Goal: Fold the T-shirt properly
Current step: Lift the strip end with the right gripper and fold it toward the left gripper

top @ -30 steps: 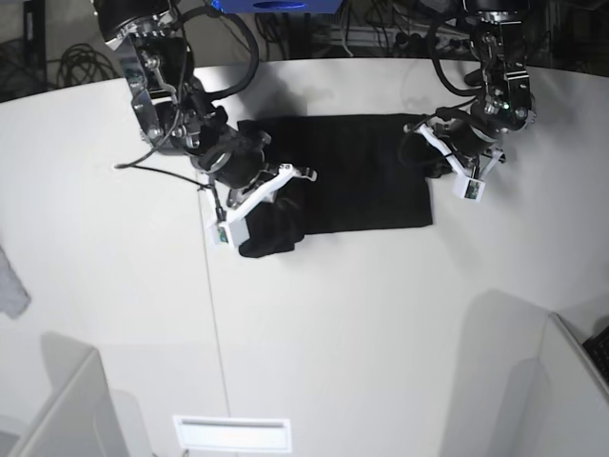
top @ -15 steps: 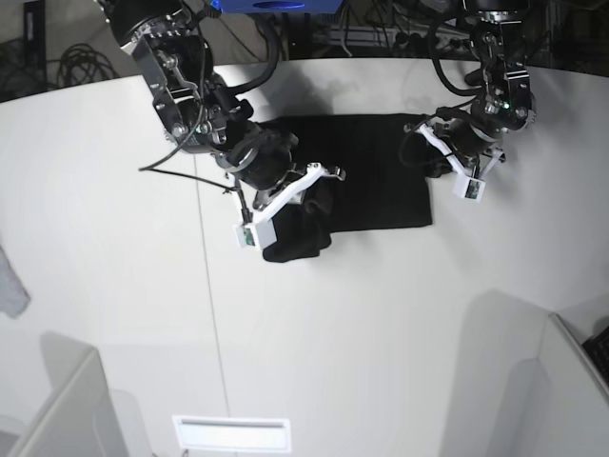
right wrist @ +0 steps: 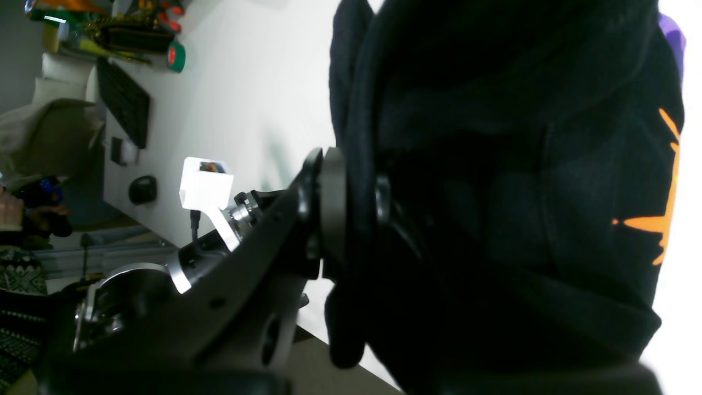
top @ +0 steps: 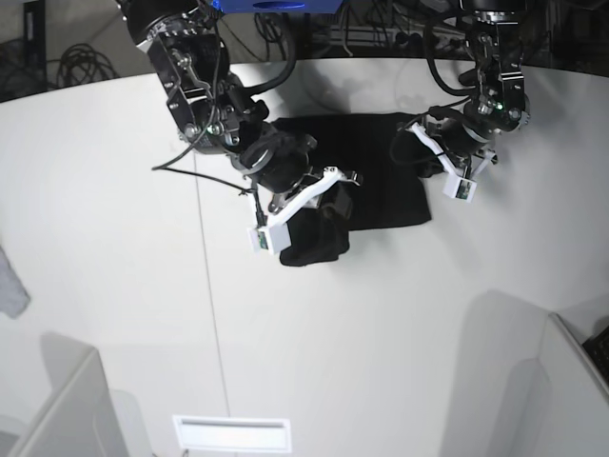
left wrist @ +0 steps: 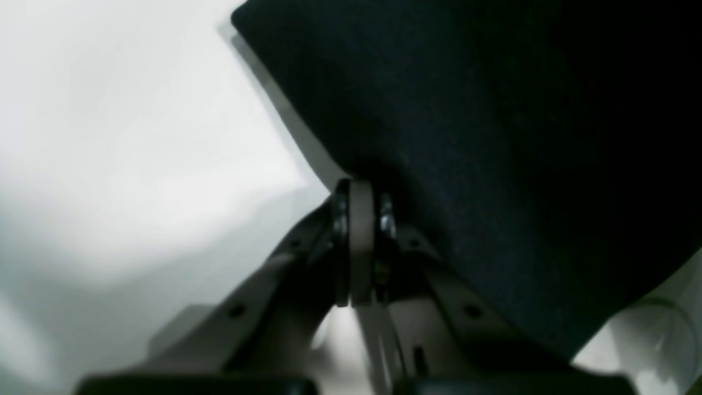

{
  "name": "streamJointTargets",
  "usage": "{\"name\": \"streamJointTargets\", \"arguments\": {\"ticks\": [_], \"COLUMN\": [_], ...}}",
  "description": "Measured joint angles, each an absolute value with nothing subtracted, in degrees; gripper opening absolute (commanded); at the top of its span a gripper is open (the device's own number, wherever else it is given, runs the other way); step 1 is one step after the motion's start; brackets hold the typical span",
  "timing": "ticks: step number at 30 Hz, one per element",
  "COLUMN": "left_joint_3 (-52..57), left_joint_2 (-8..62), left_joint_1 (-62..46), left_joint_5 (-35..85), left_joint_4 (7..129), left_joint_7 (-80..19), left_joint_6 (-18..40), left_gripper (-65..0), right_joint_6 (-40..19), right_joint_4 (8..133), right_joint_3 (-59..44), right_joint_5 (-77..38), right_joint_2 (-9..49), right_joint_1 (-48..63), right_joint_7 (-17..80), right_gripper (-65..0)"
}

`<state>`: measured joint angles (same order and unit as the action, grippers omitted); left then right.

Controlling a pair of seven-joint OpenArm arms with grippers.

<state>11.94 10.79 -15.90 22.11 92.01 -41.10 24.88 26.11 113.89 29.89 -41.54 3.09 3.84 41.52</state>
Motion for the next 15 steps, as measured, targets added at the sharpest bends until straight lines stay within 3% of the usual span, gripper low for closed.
{"name": "streamJointTargets", "arguments": {"ticks": [15], "left_joint_3": [12.3], "left_joint_2": [10.8], "left_joint_1": [-16.1], "left_joint_5": [22.1], "left_joint_4": [92.6], "left_joint_7": [-41.2], "left_joint_6": [25.1], "left_gripper": [-65.0], "right_joint_6": [26.0], "right_joint_4": [109.8], "right_joint_3": [39.7], "right_joint_5": [-36.2], "right_joint_2": [2.9], "right_joint_1": [0.8], "right_joint_7": [37.2], "right_gripper": [-65.0]}}
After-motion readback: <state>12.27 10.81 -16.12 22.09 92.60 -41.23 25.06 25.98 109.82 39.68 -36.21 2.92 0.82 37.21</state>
